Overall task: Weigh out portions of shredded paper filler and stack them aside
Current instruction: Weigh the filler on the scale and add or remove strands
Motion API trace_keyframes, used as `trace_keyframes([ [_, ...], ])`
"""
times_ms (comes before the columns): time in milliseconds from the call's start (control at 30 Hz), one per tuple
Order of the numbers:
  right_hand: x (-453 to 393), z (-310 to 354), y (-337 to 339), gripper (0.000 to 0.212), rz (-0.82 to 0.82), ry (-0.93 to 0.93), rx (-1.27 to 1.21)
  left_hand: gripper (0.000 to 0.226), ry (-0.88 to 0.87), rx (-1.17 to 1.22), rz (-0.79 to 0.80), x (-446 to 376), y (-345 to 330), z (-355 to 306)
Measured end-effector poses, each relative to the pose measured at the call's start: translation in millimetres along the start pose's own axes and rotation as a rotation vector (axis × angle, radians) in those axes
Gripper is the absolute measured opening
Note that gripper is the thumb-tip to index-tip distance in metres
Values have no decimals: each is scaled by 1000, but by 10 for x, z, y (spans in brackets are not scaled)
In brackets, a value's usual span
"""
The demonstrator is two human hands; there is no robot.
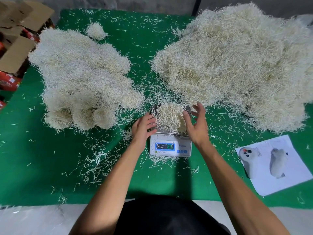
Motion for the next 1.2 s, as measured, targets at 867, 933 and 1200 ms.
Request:
trace_keyframes([
  [867,-387,313,-736,75,322,39,174,65,185,-437,-91,-229,-315,-18],
  [933,-448,526,-765,67,286,34,106,55,121,-389,-35,-202,-399,-144],
  [1200,-809,1373,-412,30,342,188,-408,64,-73,-97,-20,-392,-439,-1110],
])
Point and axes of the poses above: each hand's wrist, its own x-axis away from the middle knuckle, its own y-axis out of the back of the hand, z = x × y, the point moved 1 cm from there along -x, towards the middle knuckle, and after that the axes turned 9 degrees about x, right-handed, at the moved point
